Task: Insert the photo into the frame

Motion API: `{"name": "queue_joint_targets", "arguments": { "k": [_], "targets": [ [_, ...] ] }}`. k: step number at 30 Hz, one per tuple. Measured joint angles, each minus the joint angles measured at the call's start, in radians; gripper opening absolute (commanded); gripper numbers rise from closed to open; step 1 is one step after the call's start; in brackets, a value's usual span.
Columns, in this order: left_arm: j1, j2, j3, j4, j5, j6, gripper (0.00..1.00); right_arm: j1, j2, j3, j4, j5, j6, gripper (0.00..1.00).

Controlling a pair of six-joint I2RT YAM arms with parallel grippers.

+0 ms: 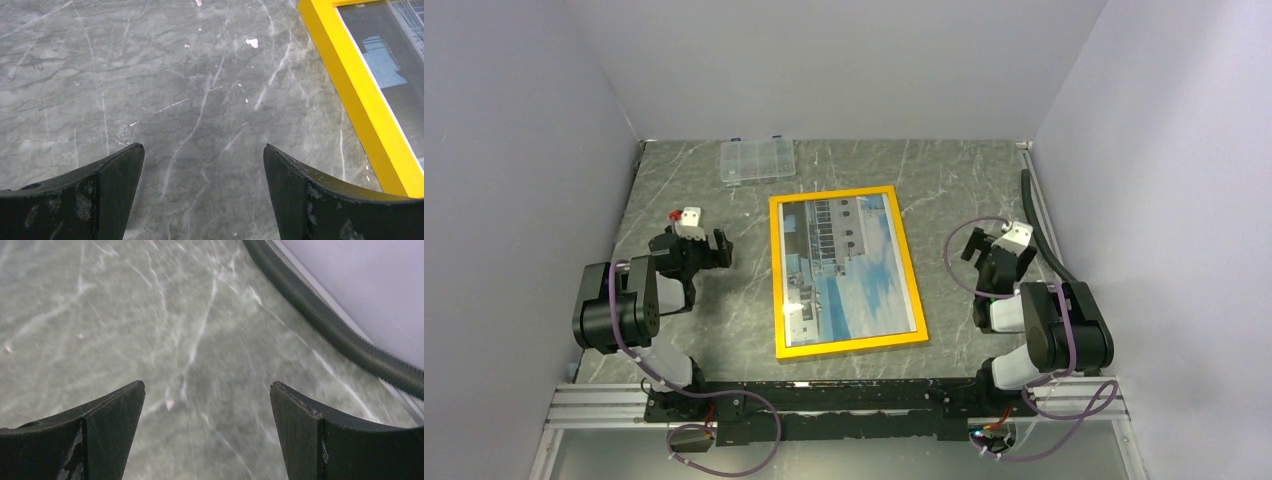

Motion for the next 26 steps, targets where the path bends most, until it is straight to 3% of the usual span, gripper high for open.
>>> {"name": "queue_joint_targets", "arguments": {
  "k": [26],
  "targets": [
    [-0.007,0.000,0.005,0.031,-0.037,-0.010,0.95,0.013,0.010,0.051,0.015,-0.028,-0.039,1.00]
  ]
}}
